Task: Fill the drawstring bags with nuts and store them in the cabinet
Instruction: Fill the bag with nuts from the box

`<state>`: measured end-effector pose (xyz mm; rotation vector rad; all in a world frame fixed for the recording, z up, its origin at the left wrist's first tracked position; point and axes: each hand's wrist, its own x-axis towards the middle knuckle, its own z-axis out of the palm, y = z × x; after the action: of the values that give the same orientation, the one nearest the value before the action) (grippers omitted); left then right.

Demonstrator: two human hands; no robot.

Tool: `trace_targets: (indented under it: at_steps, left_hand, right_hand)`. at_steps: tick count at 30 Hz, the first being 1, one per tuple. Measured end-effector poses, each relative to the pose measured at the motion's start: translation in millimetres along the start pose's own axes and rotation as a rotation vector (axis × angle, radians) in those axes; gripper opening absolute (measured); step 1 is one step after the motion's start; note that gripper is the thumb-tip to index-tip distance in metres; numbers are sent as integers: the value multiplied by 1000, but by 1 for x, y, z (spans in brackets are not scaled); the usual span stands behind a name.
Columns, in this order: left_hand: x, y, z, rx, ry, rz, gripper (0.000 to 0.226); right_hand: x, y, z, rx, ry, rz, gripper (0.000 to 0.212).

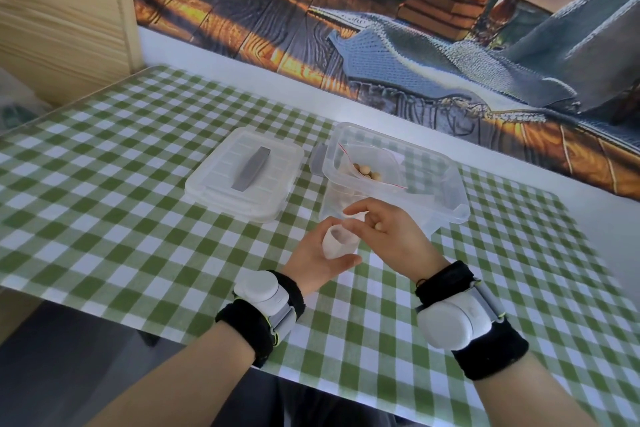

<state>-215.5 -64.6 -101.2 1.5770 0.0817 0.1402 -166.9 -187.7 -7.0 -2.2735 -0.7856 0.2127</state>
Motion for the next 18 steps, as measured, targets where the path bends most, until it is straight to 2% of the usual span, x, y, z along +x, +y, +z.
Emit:
trace_targets:
  at_steps: [2, 5, 12, 18]
  left_hand:
    - [0, -1, 0, -7, 3, -1, 35]
    - [2, -1, 0, 13, 6, 3, 33]
    - [-1, 3, 0, -4, -18, 7, 30]
    - [-2, 4, 1, -33, -21, 13, 36]
  right_hand:
    - [0, -1, -2, 84, 23, 45, 7]
    - [-3, -1, -6, 210, -22, 77, 19]
    - [-8, -2, 0, 191, -40, -89, 17]
    - [-9, 0, 5, 115, -1, -116, 16]
